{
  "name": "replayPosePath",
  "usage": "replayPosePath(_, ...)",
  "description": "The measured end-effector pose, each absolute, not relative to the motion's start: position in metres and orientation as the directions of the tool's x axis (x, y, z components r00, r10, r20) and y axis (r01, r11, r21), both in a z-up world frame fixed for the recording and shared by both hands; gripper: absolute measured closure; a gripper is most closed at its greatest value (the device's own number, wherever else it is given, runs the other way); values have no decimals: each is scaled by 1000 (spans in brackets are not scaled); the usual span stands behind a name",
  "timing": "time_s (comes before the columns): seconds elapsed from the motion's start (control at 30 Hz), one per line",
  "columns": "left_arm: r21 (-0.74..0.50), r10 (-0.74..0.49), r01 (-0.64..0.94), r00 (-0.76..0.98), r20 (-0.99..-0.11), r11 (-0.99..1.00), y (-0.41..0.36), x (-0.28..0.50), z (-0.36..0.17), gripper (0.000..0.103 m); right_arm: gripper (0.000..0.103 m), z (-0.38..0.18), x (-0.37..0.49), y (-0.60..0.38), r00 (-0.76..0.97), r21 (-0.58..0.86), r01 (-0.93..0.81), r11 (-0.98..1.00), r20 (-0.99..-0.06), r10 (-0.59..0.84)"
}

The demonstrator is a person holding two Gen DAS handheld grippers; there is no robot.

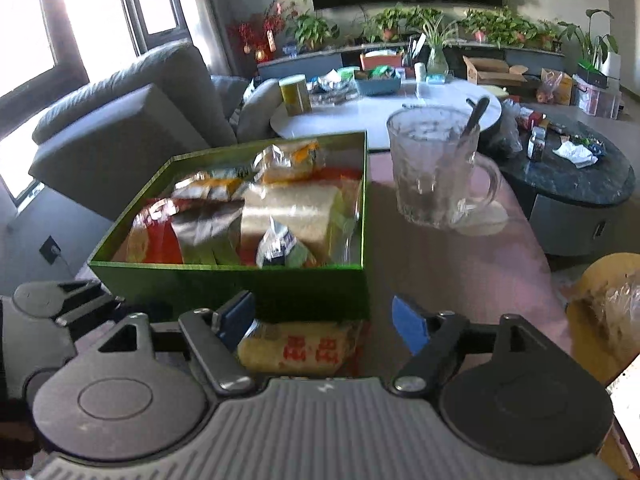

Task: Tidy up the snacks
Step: 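Grasp the clear dark-cookie pack with the left gripper, then lift the cookie pack with the left gripper while the right gripper grasps the Wangwang cracker pack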

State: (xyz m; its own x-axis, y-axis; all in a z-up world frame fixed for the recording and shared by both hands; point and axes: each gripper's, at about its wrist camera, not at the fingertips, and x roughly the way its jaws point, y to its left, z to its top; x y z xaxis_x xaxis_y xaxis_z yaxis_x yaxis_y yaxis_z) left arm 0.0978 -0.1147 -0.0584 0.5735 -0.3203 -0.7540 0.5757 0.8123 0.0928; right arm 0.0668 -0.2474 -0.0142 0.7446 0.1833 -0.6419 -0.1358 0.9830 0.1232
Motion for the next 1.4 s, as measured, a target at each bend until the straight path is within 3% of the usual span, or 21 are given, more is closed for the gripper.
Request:
replayPosePath(0.2,31,-327,551,539,-776,834,-107,104,-69,34,38,-26,73,-248,719,118,-137,984,-671,180)
replayPosePath(0.33,-3,-322,509,539,-779,861,-96,105,-66,48,38,-32,78,-247,704,105,-179,978,-681,201)
replayPosePath(0.53,-43,-319,461,542,-778,887,-81,93,-63,60,32,-36,86,-238,681,102,-217,971,-697,226)
replayPosePath(0.93,-36,-278,404,561,-779,914,-64,65,-60,61,27,-46,95,-234,664,103,-206,973,-716,216)
replayPosePath(1.4,-50,-254,339,589,-767,939,-43,59,-53,61,27,-52,78,-222,573,190,-346,919,-733,367)
